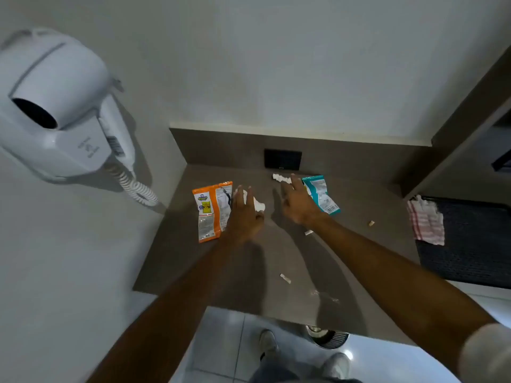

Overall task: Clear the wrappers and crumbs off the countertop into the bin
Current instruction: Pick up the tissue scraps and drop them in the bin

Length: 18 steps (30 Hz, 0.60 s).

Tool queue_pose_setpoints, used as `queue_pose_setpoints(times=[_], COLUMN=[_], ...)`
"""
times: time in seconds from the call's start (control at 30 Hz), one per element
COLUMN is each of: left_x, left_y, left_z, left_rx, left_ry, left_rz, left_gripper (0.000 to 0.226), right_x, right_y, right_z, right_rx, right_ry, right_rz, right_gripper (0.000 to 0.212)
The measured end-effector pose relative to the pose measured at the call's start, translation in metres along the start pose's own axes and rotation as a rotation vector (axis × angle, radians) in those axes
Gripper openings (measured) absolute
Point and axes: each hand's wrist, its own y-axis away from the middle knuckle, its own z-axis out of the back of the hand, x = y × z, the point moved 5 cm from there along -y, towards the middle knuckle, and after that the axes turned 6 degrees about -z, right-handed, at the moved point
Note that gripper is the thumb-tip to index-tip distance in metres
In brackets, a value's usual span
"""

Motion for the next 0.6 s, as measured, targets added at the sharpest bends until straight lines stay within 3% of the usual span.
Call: queue_pose_setpoints(times=[0.17,0.23,0.37,0.4,0.5,0.57,0.6], left_x=[0.028,0.038,0.043,0.042,0.033,0.016,0.007], left_y=[-0.050,-0.069,-0.080,-0.078,-0.066,-0.044,-0.029], left_z=[-0.036,-0.053,-0.066,-0.062,-0.040,-0.023,-0.018], left_rx=[0.039,0.042,-0.055,-0.155,-0.409,-0.428,-0.433], left_ry=[-0.268,-0.338,-0.357,-0.281,0.038,0.299,0.417], left_rz=[-0.085,-0.120,-0.203,-0.205,-0.171,-0.084,-0.032], left_gripper=[0.067,0.056,0.026,0.022,0.018,0.022,0.023], right_x=[0.011,0.014,0.015,0.016,0.018,0.012,0.006], right_y=[-0.076,-0.106,-0.129,-0.127,-0.097,-0.057,-0.032], right_z=[-0.018,-0.031,-0.037,-0.035,-0.024,-0.014,-0.011], right_rx=[-0.012,-0.049,-0.210,-0.258,-0.412,-0.503,-0.503], right_ry=[0.343,0.513,0.512,0.473,0.187,-0.117,-0.277], right_rz=[-0.090,-0.086,-0.098,-0.074,-0.026,0.011,0.003], right_gripper=[0.065,0.056,0.022,0.014,0.022,0.011,0.016])
